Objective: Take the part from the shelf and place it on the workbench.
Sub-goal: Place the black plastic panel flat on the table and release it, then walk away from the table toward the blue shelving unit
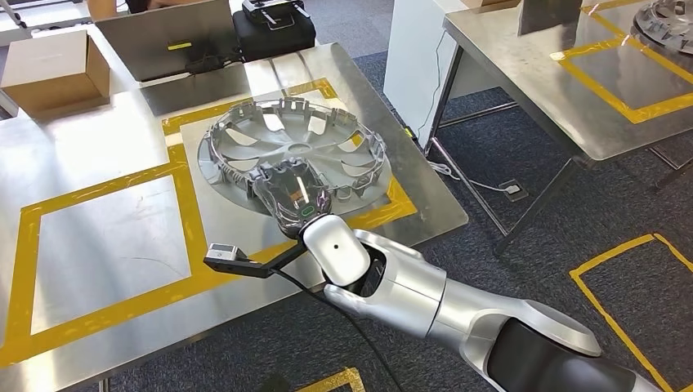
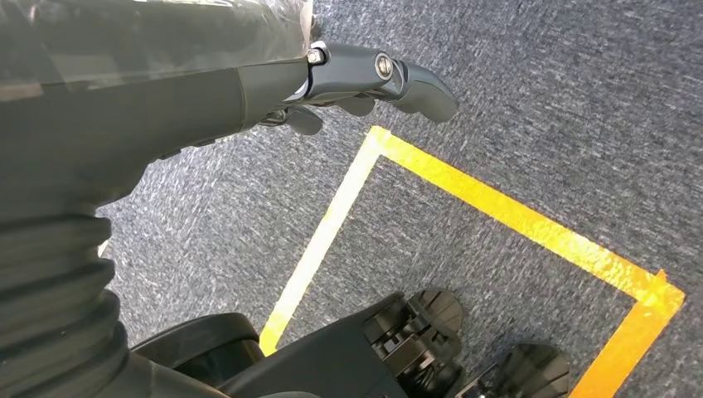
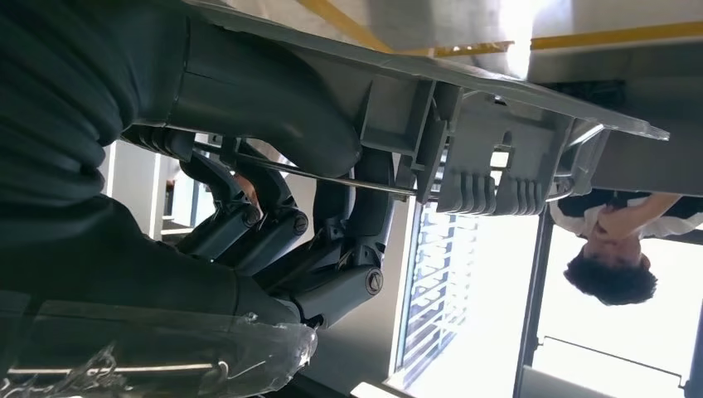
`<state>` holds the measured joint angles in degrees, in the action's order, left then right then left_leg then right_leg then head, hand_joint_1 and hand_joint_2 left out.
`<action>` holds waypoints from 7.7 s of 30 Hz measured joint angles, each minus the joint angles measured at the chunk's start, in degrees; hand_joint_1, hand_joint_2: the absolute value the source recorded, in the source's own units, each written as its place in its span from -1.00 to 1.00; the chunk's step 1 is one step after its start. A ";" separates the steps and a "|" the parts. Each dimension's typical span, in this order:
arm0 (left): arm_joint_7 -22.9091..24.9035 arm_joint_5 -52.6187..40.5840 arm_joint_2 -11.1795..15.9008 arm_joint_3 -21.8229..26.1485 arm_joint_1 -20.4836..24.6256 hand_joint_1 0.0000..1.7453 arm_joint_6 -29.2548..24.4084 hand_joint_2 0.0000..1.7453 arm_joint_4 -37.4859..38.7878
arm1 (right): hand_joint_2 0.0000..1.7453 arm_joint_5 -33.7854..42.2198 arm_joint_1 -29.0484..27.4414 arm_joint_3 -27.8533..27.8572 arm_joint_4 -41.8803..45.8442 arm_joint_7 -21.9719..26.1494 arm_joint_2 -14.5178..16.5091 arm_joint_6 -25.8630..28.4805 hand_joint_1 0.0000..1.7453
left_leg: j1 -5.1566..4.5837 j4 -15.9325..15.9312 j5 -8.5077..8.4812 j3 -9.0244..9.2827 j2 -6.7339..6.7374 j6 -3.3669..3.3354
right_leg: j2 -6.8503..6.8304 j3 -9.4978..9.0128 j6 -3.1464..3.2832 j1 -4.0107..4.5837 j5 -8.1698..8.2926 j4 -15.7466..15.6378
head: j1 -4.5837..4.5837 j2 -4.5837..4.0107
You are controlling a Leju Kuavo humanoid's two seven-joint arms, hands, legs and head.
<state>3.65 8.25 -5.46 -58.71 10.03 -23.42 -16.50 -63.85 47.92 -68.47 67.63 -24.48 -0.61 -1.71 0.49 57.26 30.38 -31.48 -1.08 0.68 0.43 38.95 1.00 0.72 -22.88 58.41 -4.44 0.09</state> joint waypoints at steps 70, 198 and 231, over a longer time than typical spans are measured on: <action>-6.13 5.57 0.40 1.62 -2.22 -1.00 -3.35 -1.00 -0.13 | -1.00 87.44 -23.34 25.37 42.57 37.84 -9.37 15.71 -1.00 | -0.08 -0.03 0.15 0.22 0.12 -0.25 | 0.10 -0.33 -0.29 -0.03 0.02 -0.40 | -0.01 0.00; -5.98 9.76 2.08 3.48 -2.04 -1.00 -2.06 -1.00 -1.63 | -1.00 95.94 -28.65 28.46 56.44 45.10 -13.18 10.14 -1.00 | -1.03 1.45 -5.28 -5.34 1.30 -1.69 | -0.78 -10.66 0.27 -0.06 -7.82 0.21 | -0.76 0.00; -6.25 10.35 1.50 3.48 -1.96 -1.00 -1.61 -1.00 -0.86 | -1.00 96.22 -28.74 28.93 55.54 45.05 -13.50 10.15 -1.00 | -0.04 2.15 -7.95 -7.66 1.05 -0.62 | -0.22 -11.14 0.47 0.94 -7.27 -1.48 | -1.05 0.00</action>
<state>-2.60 18.60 -3.96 -55.23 8.07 -25.03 -17.37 32.36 19.17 -39.53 123.17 20.57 -14.11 8.45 0.45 59.41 22.43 -39.13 -0.04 0.06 0.21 27.81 1.47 1.65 -30.15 56.93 -5.49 0.09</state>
